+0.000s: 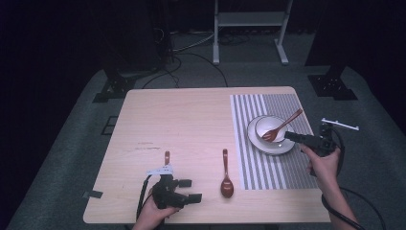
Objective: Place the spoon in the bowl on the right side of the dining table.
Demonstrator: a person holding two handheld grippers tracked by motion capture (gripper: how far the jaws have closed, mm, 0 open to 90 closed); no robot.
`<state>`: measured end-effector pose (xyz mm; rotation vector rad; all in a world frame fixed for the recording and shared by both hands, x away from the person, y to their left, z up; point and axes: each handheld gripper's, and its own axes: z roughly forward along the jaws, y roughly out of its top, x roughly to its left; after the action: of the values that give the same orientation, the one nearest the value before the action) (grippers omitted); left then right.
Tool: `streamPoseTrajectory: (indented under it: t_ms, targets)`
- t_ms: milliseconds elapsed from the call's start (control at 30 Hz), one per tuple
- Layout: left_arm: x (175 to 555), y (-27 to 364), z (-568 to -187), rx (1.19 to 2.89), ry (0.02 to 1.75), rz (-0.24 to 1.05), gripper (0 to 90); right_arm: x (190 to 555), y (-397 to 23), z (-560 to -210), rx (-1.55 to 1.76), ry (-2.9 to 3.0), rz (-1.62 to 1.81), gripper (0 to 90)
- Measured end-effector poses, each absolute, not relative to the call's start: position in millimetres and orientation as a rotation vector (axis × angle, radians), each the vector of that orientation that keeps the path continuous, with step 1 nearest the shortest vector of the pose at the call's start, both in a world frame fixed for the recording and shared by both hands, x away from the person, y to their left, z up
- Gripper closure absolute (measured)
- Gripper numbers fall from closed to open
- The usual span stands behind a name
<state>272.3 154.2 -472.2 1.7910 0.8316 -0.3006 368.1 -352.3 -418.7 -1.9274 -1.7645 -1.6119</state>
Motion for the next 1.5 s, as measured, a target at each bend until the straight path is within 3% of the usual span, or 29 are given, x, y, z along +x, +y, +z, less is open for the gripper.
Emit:
streamPoseTrajectory:
  t_ms: [1500]
  targets:
    - [271.2,155.7,-471.1,1.795,0.833,-0.287,3.1,334.0,-305.4,-434.8,-1.755,-1.839,-1.564,41.9]
